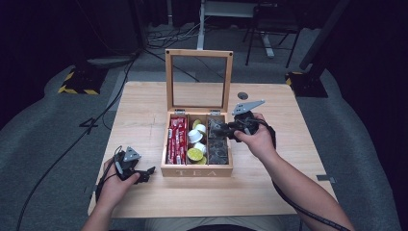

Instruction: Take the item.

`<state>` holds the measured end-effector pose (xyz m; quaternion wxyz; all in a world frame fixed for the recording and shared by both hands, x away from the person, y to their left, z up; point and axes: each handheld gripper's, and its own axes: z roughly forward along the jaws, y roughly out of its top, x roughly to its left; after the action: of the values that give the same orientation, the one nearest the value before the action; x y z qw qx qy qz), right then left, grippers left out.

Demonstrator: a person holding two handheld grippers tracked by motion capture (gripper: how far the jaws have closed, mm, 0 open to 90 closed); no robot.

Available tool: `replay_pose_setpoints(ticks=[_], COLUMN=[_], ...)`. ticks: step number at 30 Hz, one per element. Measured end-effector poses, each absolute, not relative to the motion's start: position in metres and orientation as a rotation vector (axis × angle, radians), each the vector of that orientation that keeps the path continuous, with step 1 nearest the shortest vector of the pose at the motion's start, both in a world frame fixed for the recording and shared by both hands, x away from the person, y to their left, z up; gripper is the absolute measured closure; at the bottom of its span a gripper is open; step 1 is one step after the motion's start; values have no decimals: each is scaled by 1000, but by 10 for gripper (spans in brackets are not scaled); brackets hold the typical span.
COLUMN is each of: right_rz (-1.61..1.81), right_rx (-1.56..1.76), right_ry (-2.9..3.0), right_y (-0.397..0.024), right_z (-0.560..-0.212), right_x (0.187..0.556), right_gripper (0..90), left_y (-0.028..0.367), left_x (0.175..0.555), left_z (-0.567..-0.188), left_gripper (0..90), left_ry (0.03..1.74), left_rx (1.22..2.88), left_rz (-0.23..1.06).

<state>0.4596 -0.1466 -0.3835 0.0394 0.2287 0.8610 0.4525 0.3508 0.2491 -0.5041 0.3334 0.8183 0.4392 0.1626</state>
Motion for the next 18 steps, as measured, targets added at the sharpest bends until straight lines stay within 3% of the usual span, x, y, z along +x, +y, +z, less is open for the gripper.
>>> replay_pose_setpoints(ticks=[18], right_rz=[1467], right_rx=[751], right_ry=[2437], right_y=[-198], right_z=[-346], right_x=[449], right_gripper=[713], left_y=[248], left_x=[357], left_z=[-504], left_gripper=[148], left_ry=[1147], left_rx=[2135], left_rz=[424])
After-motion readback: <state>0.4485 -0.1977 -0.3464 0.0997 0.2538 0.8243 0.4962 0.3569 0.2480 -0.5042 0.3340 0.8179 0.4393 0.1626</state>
